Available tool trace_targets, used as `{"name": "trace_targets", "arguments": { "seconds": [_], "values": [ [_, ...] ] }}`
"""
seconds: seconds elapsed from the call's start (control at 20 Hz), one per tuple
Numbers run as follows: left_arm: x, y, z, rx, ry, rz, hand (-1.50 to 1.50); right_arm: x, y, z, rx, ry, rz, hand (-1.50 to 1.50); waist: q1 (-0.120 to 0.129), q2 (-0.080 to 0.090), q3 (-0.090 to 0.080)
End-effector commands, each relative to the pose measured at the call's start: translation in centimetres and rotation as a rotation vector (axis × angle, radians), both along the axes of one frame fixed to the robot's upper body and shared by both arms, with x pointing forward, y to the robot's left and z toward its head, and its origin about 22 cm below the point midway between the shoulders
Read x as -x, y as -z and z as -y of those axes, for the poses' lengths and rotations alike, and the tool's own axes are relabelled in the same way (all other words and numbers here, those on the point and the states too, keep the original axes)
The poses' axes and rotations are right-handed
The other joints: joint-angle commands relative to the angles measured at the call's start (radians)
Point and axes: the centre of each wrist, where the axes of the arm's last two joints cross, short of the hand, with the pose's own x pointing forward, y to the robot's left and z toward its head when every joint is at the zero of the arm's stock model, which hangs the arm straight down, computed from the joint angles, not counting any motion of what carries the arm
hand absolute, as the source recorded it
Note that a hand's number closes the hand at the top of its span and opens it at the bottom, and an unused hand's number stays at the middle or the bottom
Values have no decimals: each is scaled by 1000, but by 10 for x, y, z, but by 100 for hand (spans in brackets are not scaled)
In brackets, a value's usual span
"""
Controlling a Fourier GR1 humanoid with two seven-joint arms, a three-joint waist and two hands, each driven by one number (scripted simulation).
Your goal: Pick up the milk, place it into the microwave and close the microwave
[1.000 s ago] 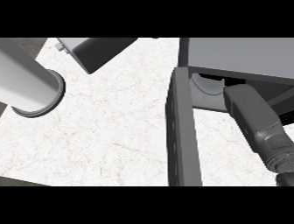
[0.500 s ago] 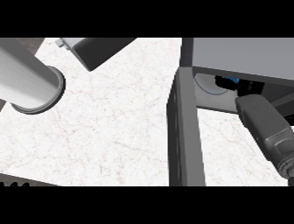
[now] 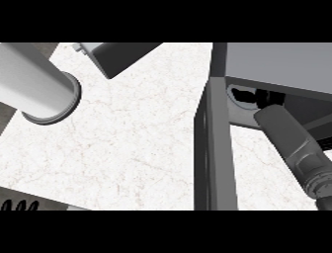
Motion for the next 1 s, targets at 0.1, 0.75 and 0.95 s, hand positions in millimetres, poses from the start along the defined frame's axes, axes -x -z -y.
{"name": "trace_targets", "arguments": {
  "seconds": [0.1,0.75,0.95],
  "values": [
    [-6,2,-5,-16,-12,3,-150,-6,-5,-44,-31,-187,-39,-150,-4,-4,4],
    [-4,-1,1,-4,-12,19,-150,-4,-4,-78,-295,-375,-48,-150,-48,-20,8],
    [0,2,1,-9,-8,13,-150,4,7,-85,-425,-425,-58,-150,-69,-31,6]
  ]
}}
